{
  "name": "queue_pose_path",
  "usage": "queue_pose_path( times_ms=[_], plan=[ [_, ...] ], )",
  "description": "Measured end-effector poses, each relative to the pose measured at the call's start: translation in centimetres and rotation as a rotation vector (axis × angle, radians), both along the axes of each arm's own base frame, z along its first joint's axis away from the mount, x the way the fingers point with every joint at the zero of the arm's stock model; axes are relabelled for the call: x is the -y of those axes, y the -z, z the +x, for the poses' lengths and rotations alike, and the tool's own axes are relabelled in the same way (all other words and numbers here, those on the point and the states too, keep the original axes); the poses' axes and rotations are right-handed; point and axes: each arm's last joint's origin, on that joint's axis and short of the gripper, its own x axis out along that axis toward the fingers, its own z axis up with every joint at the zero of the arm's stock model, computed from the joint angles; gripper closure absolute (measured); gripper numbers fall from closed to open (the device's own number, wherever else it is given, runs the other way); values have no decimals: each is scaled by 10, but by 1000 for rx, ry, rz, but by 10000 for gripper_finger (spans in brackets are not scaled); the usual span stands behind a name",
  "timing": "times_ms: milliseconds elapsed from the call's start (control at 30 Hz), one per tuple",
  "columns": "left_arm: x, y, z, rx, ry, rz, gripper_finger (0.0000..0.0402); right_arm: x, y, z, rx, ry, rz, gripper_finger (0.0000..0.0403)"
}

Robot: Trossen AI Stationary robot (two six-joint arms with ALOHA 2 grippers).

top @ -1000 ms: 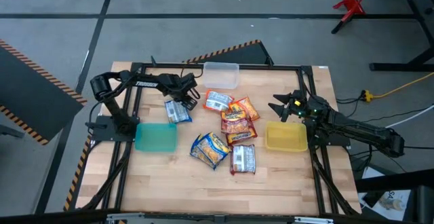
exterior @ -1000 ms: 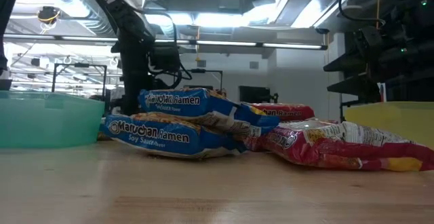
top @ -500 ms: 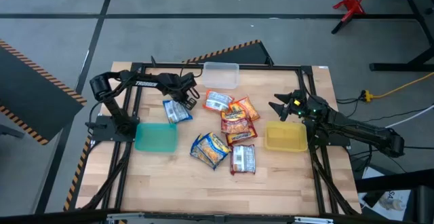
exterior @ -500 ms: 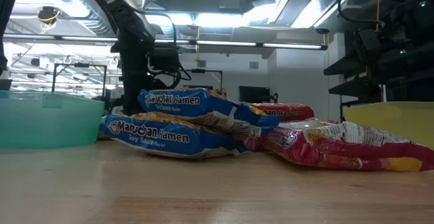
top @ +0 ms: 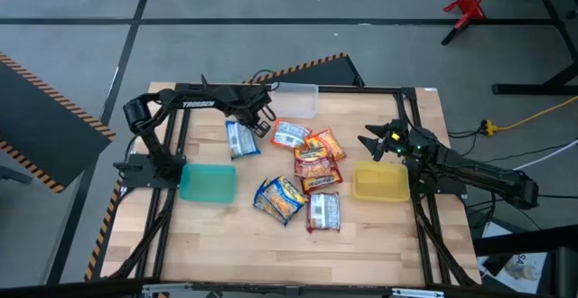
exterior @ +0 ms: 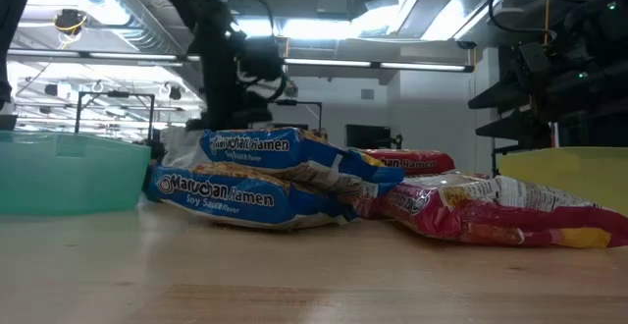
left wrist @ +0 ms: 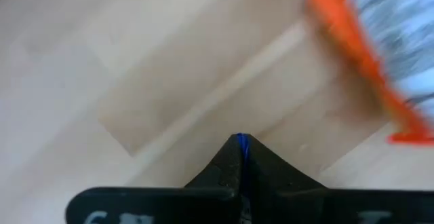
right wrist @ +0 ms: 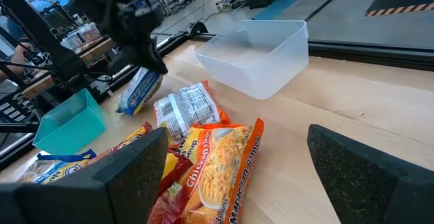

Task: Sort Maruchan noodles
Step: Put the top left blue noodle pack into the green bin

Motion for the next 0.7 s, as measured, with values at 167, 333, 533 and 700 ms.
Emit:
queue_pose_path(
  times_ms=[167, 333, 533, 700],
  plan=[
    [8, -28, 9, -42, 47, -18, 401, 0, 0, 0, -1, 0, 0, 63],
    [29, -57, 18, -107, 133, -33, 401, 0, 0, 0, -1, 0, 1, 63],
    [62, -95, 30, -143, 231, 23, 401, 0, 0, 0, -3, 0, -1, 63],
    [94, -129, 34, -178, 325, 106, 401, 0, 0, 0, -3, 1, -1, 63]
  ],
)
